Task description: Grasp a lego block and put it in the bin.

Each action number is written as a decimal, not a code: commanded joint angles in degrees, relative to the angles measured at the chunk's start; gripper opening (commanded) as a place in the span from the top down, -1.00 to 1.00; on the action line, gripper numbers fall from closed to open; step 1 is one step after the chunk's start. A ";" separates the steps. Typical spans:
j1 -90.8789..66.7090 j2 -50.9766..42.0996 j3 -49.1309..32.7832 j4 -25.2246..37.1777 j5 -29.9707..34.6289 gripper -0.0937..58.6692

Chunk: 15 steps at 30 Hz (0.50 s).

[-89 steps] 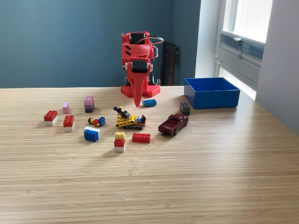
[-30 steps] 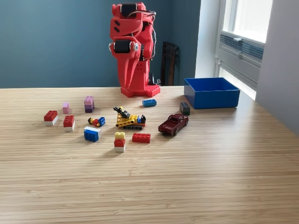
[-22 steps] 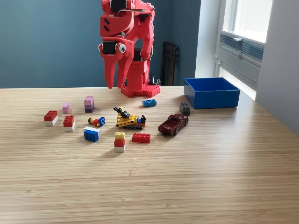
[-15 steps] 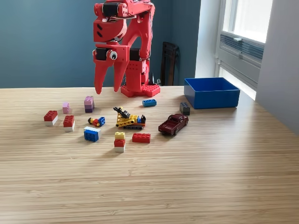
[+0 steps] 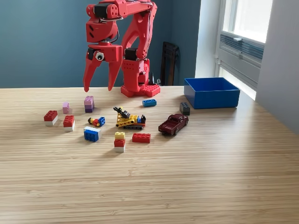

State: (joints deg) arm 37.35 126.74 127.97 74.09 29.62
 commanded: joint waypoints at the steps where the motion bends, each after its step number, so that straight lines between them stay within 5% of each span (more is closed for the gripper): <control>1: 4.66 0.09 -0.88 0.09 0.44 -0.07; 15: 8.26 -0.09 3.25 -4.31 1.32 -0.11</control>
State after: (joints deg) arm 45.44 126.65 131.57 70.75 30.67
